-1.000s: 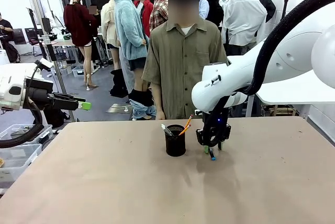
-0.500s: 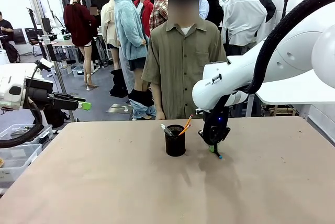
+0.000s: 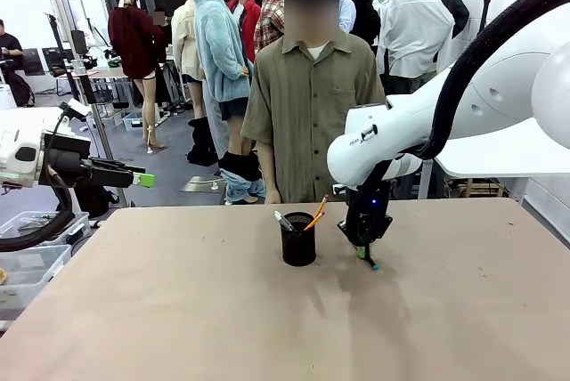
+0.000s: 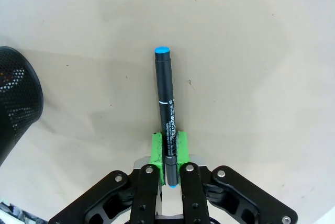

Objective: Place the pens into the pen holder.
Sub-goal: Pick up a writing instrument from the table and place it into the Pen holder.

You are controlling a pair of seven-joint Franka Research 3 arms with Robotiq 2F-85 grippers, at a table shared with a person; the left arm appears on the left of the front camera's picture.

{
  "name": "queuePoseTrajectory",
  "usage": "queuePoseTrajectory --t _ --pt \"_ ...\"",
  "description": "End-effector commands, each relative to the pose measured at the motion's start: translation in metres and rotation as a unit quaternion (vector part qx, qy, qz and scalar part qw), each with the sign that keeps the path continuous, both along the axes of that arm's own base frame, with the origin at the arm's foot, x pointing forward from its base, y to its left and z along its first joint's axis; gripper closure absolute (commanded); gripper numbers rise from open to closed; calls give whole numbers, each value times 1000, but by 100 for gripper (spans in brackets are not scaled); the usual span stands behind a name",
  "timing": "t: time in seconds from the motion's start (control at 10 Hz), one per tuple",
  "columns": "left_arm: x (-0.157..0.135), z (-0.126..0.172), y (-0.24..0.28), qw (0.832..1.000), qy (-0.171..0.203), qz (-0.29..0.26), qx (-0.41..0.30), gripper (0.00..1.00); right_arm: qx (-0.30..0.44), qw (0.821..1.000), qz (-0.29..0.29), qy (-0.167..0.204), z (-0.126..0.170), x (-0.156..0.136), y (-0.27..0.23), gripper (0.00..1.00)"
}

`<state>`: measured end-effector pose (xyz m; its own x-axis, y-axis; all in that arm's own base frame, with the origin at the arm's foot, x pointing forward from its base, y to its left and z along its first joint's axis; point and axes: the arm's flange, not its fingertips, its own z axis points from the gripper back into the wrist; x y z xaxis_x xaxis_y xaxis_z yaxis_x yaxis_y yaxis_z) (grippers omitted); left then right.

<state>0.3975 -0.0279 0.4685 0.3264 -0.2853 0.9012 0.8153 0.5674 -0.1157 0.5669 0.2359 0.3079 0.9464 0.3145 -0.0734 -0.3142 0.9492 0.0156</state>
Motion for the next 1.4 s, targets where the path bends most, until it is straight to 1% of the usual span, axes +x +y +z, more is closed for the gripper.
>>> queuePoseTrajectory --t 0.0,0.1,0.2,0.3,0.4,0.5,0.7,0.9,1.0,1.2,1.3 --pt "2 -3 0 1000 -13 -7 -8 20 38 999 16 -2 23 -10 -26 100" --pt "2 -3 0 1000 -13 -7 -8 20 70 997 13 -25 46 -16 -50 100" --pt "2 -3 0 1000 -13 -7 -8 20 94 994 39 -38 65 -21 -66 100" --pt "2 -3 0 1000 -13 -7 -8 20 118 987 87 -63 80 -27 -74 100" --pt "2 -3 0 1000 -13 -7 -8 20 158 972 152 -84 91 -32 -76 100" --pt "2 -3 0 1000 -13 -7 -8 20 185 955 204 -110 100 -31 -76 100" --pt "2 -3 0 1000 -13 -7 -8 20 263 904 303 -144 116 -28 -70 100" --pt "2 -3 0 1000 -13 -7 -8 20 324 848 383 -171 124 -29 -65 100" --pt "2 -3 0 1000 -13 -7 -8 20 354 821 414 -172 126 -27 -62 100" --pt "2 -3 0 1000 -13 -7 -8 20 398 759 489 -163 131 -23 -57 100" --pt "2 -3 0 1000 -13 -7 -8 20 412 727 522 -172 135 -23 -53 100"
